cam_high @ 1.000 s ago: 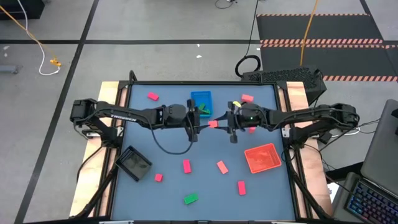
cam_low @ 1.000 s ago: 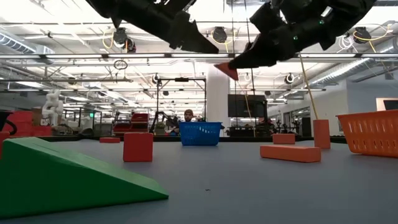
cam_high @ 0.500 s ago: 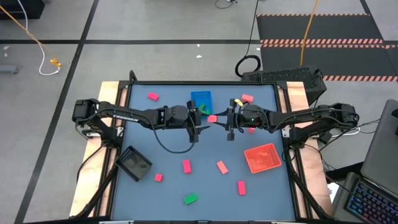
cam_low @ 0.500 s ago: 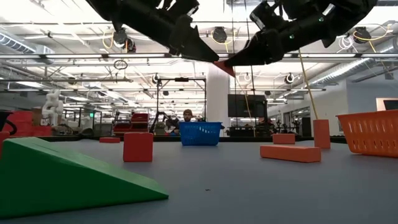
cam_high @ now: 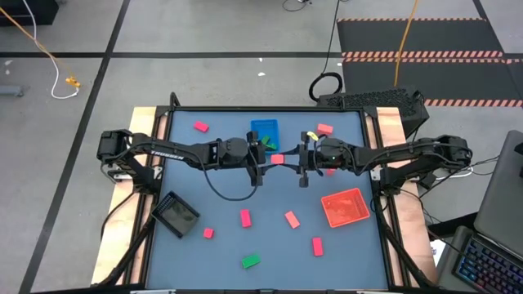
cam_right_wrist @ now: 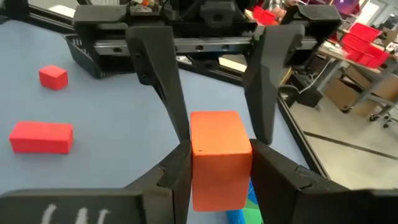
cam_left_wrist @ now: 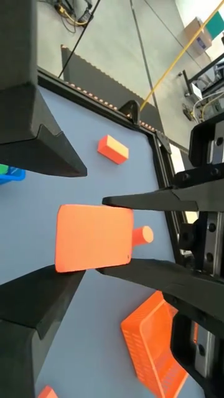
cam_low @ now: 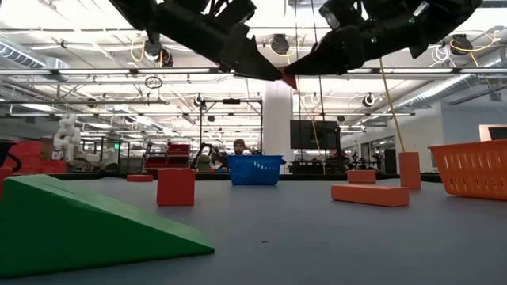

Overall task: Sort & place blocks by color
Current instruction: Put the orange block into the black bin

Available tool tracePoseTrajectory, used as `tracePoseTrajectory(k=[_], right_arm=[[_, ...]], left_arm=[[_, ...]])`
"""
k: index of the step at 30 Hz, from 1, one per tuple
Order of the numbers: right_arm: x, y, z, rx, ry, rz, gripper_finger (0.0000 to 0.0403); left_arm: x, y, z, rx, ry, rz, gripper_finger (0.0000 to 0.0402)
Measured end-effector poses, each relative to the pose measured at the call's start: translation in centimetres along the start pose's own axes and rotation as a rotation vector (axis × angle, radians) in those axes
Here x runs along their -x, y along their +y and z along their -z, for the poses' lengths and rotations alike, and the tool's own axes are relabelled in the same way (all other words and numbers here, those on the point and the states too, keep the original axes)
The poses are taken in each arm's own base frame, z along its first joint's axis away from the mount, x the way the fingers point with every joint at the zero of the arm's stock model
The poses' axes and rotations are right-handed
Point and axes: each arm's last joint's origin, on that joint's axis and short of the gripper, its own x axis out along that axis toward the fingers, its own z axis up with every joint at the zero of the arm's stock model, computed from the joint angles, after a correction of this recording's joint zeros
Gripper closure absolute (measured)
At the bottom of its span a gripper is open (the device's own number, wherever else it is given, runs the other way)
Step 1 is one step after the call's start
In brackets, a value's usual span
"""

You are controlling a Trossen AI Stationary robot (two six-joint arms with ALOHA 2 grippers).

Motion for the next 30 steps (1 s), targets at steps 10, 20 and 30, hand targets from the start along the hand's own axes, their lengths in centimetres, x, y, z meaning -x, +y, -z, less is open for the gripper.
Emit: tracePoseTrajectory(k=[10,20,30], right_arm=[[-0.01,-0.01,0.01,0.000,0.001,0.003,0.0278],[-0.01,-0.20,0.09,-0.022,0.005,0.011,0.0274],[0.00,-0.60,0.27,-0.081,0.038,0.113,0.0211]], left_arm=[[0.01,0.03,-0.05,-0.002,-0.005,-0.003,0.0172],[0.02,-0.12,-0.07,-0.025,-0.008,0.011,0.0274],[0.01,0.14,0.01,-0.030,0.002,-0.014,0.0274]])
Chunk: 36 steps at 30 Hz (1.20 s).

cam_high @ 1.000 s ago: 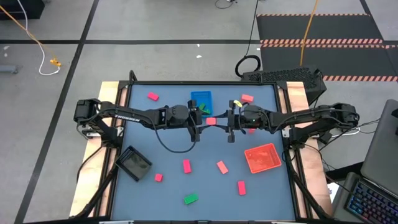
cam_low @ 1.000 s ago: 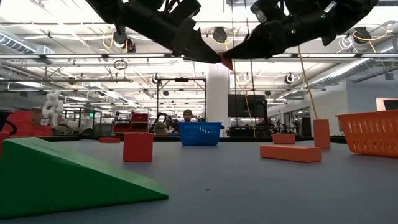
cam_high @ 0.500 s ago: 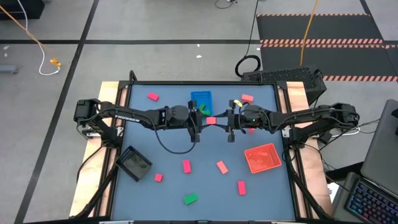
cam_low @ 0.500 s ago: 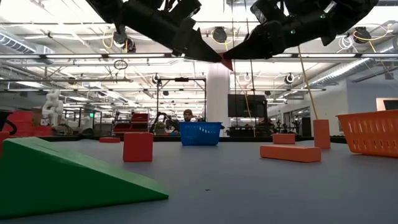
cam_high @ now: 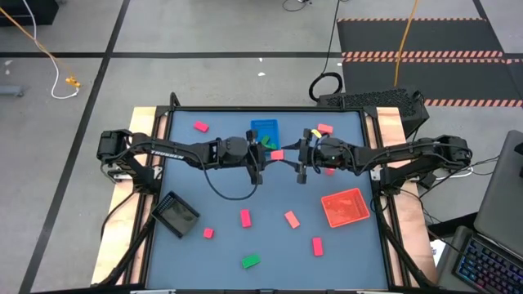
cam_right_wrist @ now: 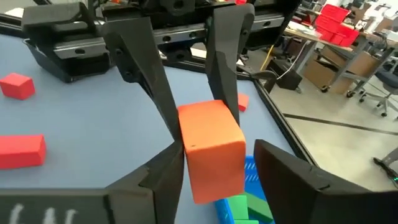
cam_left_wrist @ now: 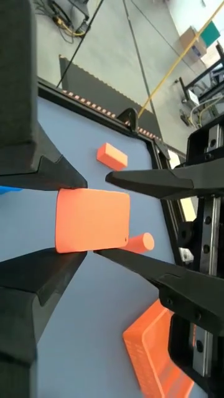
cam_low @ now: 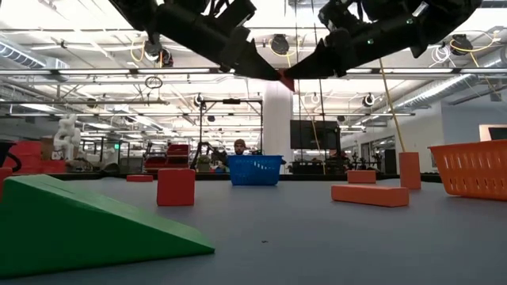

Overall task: Sort & place blocks by color
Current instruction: Put the orange block into the black bin

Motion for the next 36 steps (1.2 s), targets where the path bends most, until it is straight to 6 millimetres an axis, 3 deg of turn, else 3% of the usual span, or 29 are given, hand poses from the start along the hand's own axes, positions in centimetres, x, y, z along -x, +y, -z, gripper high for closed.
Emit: tracePoseTrajectory(k=[7,13,17,28,36], right_arm=[[0.1,0.0,0.3,0.033,0.036,0.005,0.0187],[0.6,-0.1,0.2,0.056,0.058,0.001,0.0184],[1.1,-0.3,-0.1,0.068,0.052,0.033,0.0184],[2.3,-1.0,-0.8,0.128,0.064,0.128,0.0183],[2.6,-1.1,-0.9,0.141,0.060,0.130,0.0183]], left_arm=[[0.0,0.0,0.9,0.012,0.100,-0.007,0.0274],[1.8,0.1,0.9,0.107,0.195,0.008,0.0274],[4.2,-0.8,0.6,0.163,0.286,0.052,0.0274],[12.9,-5.5,0.0,0.383,0.573,0.196,0.0274],[16.5,-8.6,1.0,0.478,0.792,0.197,0.0274]])
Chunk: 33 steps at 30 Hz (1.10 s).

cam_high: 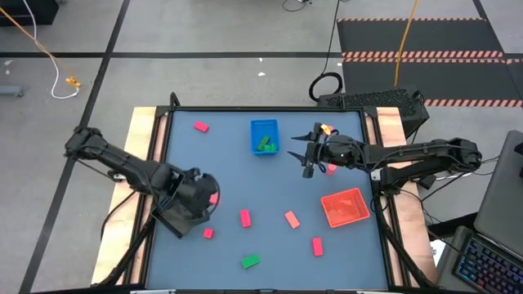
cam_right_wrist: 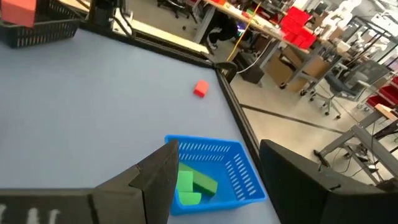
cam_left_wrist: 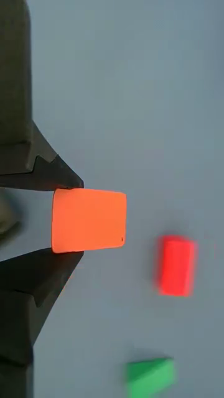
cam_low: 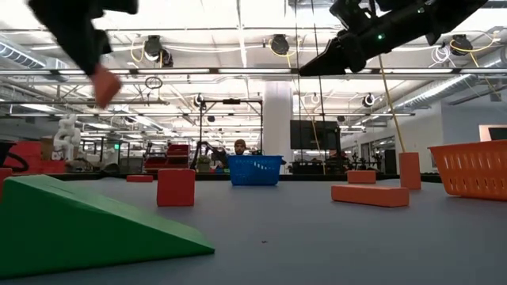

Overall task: Sort & place blocks by color
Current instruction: Put the orange block into the black bin, then put the red block into the orange bin

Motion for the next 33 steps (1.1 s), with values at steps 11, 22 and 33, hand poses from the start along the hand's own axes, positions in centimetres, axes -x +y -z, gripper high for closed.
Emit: tracePoseTrajectory(k=[11,22,33], right_arm=[[0.0,0.0,0.0,-0.005,0.001,0.000,0.0183],[0.0,0.0,0.1,-0.030,0.014,-0.006,0.0183],[0.0,0.1,0.3,-0.026,0.029,-0.012,0.0183]], left_arm=[[1.1,-1.4,4.9,0.067,0.317,-0.052,0.0274],[1.3,-1.6,5.5,0.152,0.328,-0.088,0.0208],[1.0,-1.4,4.7,0.264,0.304,-0.078,0.0020]])
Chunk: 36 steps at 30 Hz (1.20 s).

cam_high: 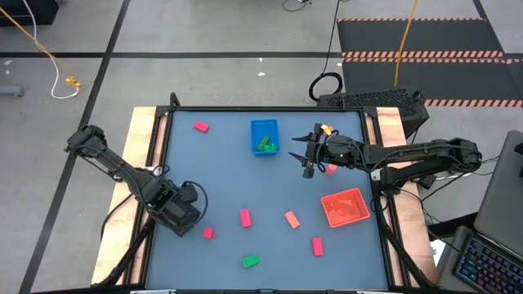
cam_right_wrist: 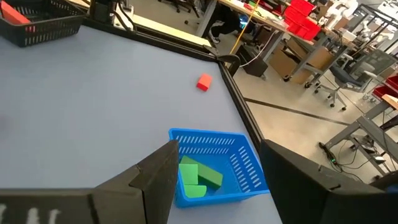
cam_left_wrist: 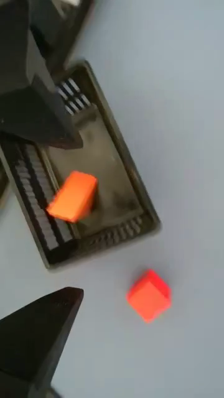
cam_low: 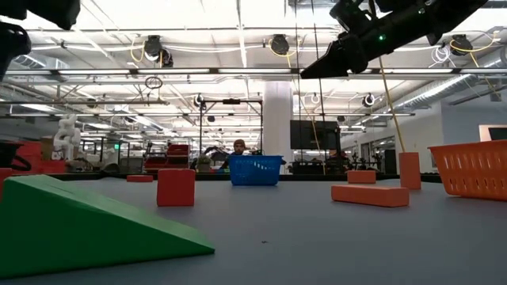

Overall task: Sort & place blocks by color
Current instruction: Put the red block into the orange bin

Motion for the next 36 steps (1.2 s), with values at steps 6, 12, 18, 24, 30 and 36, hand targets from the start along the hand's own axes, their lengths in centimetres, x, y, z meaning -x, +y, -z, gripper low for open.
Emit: tracePoseTrajectory(k=[6,12,18,24,30,36], right_arm=[[0.0,0.0,0.0,0.000,0.000,0.000,0.0183],[0.0,0.0,0.1,0.002,0.006,-0.002,0.0183],[0.0,0.0,0.1,0.002,0.008,-0.003,0.0183],[0.0,0.0,0.1,0.002,0.008,-0.002,0.0183],[0.0,0.0,0.1,0.002,0.007,-0.002,0.0183],[0.0,0.0,0.1,0.003,0.007,-0.002,0.0183]], left_arm=[[-0.5,-2.2,-1.6,-0.157,-0.174,0.136,0.0060],[-3.8,-5.5,-2.5,-0.402,-0.252,0.108,0.0109],[-7.7,-7.3,-2.8,-0.515,-0.137,0.078,0.0133],[-9.2,-7.9,-2.7,-0.565,-0.062,0.113,0.0135],[-9.5,-7.7,-2.2,-0.621,-0.008,0.079,0.0135],[-9.5,-7.4,-2.2,-0.640,-0.030,0.034,0.0135]])
